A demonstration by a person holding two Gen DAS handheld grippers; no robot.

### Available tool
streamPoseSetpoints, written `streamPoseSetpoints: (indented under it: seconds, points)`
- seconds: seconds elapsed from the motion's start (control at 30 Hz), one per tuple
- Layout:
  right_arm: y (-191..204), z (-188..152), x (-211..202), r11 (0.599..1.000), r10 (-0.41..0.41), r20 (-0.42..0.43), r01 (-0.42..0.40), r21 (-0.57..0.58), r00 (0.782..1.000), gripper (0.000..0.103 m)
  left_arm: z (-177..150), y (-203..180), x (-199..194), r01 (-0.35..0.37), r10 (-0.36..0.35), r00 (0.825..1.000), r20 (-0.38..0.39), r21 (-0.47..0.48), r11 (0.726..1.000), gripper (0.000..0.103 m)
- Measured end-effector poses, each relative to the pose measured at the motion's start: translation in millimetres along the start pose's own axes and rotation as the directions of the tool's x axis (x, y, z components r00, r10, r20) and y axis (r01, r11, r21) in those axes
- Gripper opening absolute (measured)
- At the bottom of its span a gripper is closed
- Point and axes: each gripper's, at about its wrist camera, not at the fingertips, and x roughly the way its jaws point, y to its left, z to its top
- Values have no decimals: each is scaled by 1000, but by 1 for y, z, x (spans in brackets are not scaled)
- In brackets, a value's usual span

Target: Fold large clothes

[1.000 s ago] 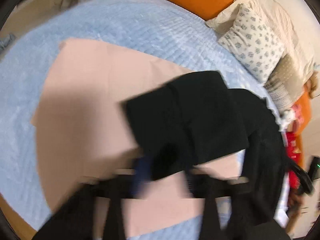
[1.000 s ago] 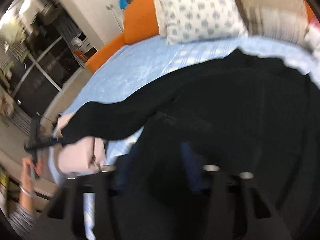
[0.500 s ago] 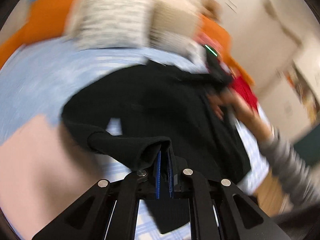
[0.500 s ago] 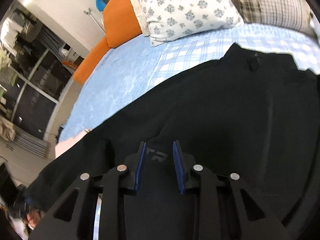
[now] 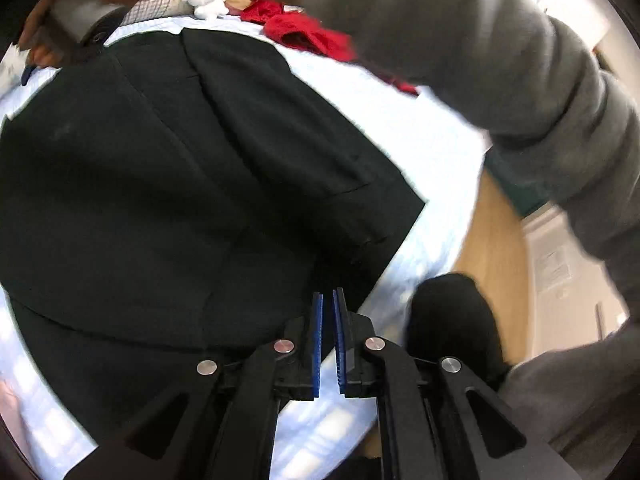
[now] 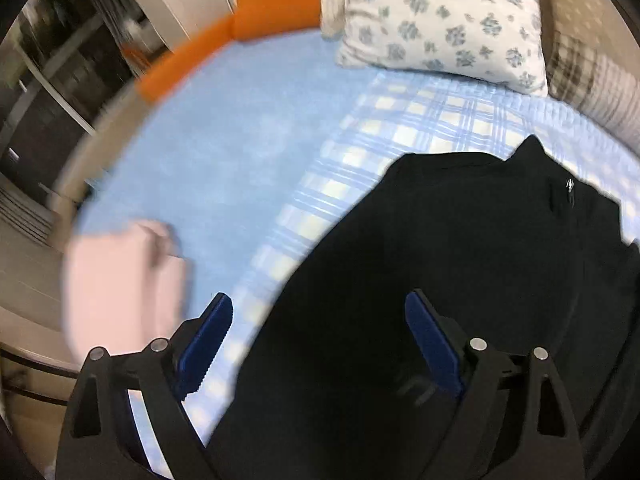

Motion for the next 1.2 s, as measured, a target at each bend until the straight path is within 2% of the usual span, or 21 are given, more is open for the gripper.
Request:
streamPoseSetpoints:
  seconds: [0.07,0.1,0.13,0.2,0.23,0.27,0.33,0.37,0.4,0.47,0.53,0.6,0.7,0.77,0.87,0.97,1.03,1.1,1.13,1.2]
  points:
    - [2,3,24,995,-97,-37,95,-35,995,86,-3,-2,-4,-28,28,999,25,5,1000,11]
    - [-3,4,41,991,-130,-72,128,-31,989,82,-4,-1,-7,-17,17,999,33,0,1000,11]
    - [-9,2,51,991,-137,-90,135,-21,987,79,-5,-1,-9,3,-2,999,36,-7,1000,11]
    - [-23,-2,73,991,-131,-134,135,17,982,74,-8,-3,-10,-36,36,999,41,-3,999,11]
    - [-26,-4,79,993,-107,-146,112,29,983,70,-9,-2,-10,-71,71,997,42,-2,997,19]
    - [-30,-8,84,996,-67,-151,75,48,986,60,-9,-2,-7,-137,137,990,38,1,991,34]
    - [-34,-11,85,997,-35,-124,42,61,992,45,-10,-2,-2,-225,225,974,41,8,974,53]
    - [-34,-12,83,997,-26,-114,33,63,993,31,-9,-5,4,-263,262,964,34,34,964,53]
    - [-36,-13,82,997,-19,-107,26,67,994,30,-10,-6,7,-270,269,963,28,60,961,55]
    - [-38,-13,77,997,-4,-106,12,73,994,30,-10,-20,19,-259,260,966,15,136,956,68]
    - [-37,-14,72,999,-13,-114,18,43,993,32,-10,-33,28,-286,290,957,14,214,934,76]
    - [-36,-14,67,999,-33,-115,36,22,993,32,-8,-32,36,-297,306,952,-4,227,927,76]
    - [-40,-18,65,999,-23,-118,26,25,993,32,-1,-17,43,-288,302,952,-39,207,935,76]
    - [-43,-18,66,1000,-19,-119,21,21,993,32,2,-5,52,-302,319,945,-66,186,935,74]
    - [-45,-18,69,1000,-16,-120,19,21,993,38,1,11,64,-296,315,943,-107,158,942,73]
    - [-48,-17,71,1000,4,-115,-2,25,993,44,0,7,64,-261,281,955,-99,176,949,84]
    - [-48,-16,73,1000,13,-108,-10,26,994,44,-1,1,71,-277,302,948,-99,206,939,84]
    - [-49,-16,75,998,45,-107,-41,47,993,18,-1,2,80,-327,358,927,-113,226,918,74]
    - [-51,-16,75,996,63,-106,-55,70,992,17,0,6,79,-361,390,914,-112,216,907,60]
    - [-57,-15,70,991,86,-81,-77,111,993,11,3,12,71,-351,373,922,-102,182,918,45]
